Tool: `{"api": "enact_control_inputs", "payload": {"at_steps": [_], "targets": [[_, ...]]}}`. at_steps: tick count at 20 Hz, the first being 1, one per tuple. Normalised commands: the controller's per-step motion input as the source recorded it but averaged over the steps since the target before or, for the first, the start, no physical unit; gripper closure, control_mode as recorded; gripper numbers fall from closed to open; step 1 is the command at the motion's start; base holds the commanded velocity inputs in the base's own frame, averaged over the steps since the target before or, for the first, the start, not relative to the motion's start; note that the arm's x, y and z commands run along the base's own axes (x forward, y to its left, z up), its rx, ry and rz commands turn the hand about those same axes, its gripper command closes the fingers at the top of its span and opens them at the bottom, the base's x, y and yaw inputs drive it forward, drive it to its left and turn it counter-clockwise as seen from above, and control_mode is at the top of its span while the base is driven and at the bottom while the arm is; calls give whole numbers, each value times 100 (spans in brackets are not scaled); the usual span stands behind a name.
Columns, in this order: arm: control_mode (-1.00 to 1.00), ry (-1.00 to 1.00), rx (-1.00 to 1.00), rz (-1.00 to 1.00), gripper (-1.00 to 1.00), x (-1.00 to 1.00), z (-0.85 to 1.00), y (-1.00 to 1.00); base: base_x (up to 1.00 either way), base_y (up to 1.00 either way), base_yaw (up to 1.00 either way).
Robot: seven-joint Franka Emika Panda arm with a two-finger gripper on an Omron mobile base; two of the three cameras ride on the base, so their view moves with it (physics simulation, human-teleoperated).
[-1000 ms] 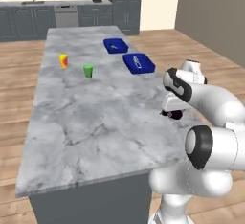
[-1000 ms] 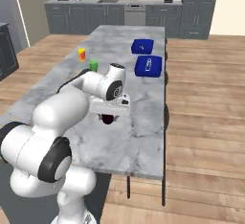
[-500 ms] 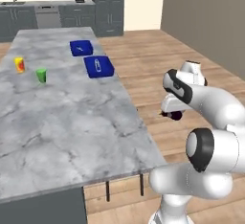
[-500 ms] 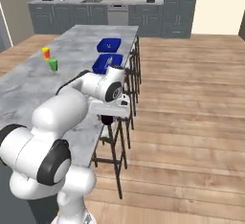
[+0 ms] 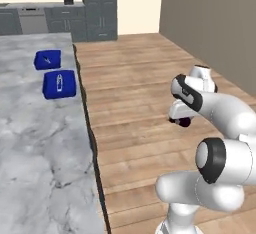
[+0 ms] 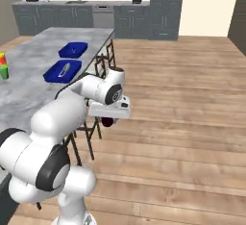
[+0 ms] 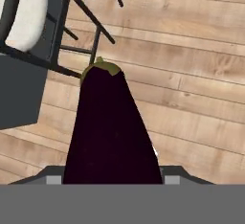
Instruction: Gather the eggplant and squash from the fridge and place them on a tray on the dining counter. Then gather the chicken drumstick and fish from the fridge and place them on the other tray.
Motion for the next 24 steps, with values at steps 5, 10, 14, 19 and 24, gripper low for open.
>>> {"api": "enact_control_inputs", "payload": {"at_steps": [5, 10, 14, 19, 24], "targets": [[100, 0, 0, 0, 100, 0, 0, 0, 100, -100, 9], [100, 0, 0, 0, 100, 0, 0, 0, 100, -84, 39], [100, 0, 0, 0, 100, 0, 0, 0, 100, -33, 63], [100, 0, 0, 0, 100, 0, 0, 0, 100, -18, 70], [100, 0, 0, 0, 100, 0, 0, 0, 100, -26, 64]]}}
